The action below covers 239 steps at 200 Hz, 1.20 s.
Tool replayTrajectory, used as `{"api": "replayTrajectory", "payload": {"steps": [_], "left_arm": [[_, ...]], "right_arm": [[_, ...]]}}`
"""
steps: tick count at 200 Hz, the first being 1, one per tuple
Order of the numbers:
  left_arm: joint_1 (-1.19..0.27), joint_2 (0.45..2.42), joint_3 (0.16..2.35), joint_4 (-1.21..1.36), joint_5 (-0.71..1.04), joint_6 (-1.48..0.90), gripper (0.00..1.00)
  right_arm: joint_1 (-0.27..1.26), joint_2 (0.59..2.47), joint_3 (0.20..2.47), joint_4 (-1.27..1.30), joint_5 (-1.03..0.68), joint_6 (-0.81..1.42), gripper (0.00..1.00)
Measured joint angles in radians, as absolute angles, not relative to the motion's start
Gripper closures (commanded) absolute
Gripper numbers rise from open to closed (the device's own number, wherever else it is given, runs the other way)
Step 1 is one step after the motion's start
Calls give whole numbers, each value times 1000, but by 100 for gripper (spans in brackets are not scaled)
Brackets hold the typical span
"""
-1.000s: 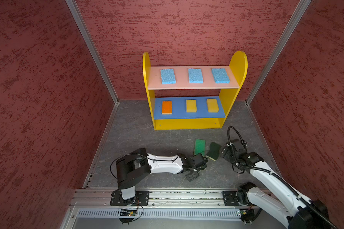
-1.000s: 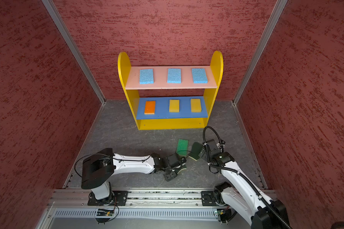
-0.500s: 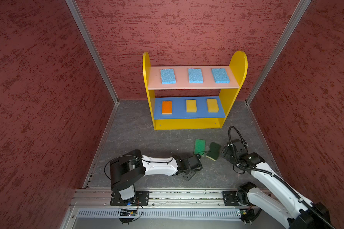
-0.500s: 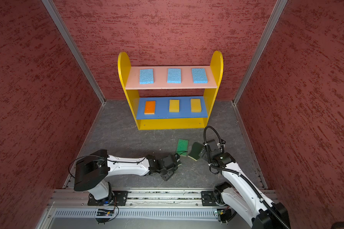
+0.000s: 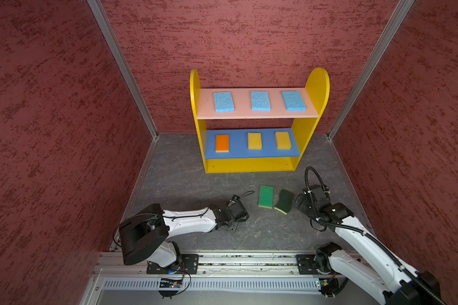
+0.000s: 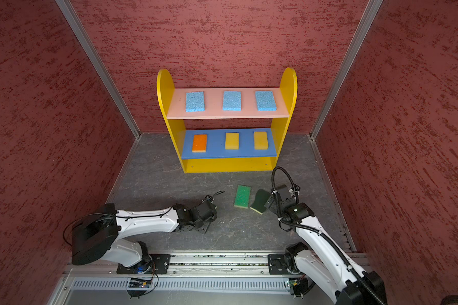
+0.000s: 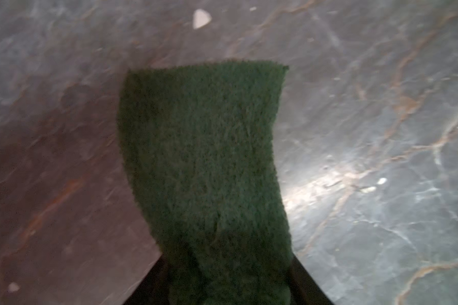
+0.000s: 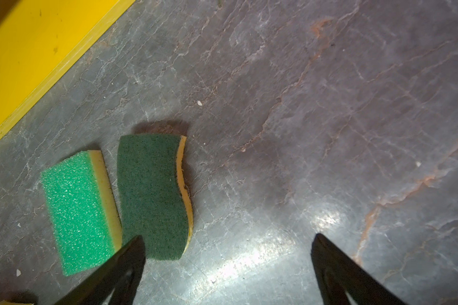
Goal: Place and organize the cleaning sponges onto the shelf
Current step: 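Lift the dark green scouring pad with the left gripper off the table, then carry the scouring pad with the left gripper toward the blue lower shelf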
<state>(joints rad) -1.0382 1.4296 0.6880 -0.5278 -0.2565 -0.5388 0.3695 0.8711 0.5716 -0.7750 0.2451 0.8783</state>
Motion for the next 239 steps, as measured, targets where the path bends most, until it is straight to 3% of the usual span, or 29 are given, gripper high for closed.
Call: {"api": "replayTrajectory", "payload": {"steps": [42,97,239], "left_arm": [[-965,1293,668,-553,-276,-577,45],[-905,1261,680,-559,-304,-587,45],[-765,1386,804,-391,-350,-435,43]], "right_arm": [[369,855,572,-775,240,877,1],[369,835,572,-775,239,864,1],[369,825,581,-774,239,809,1]]}}
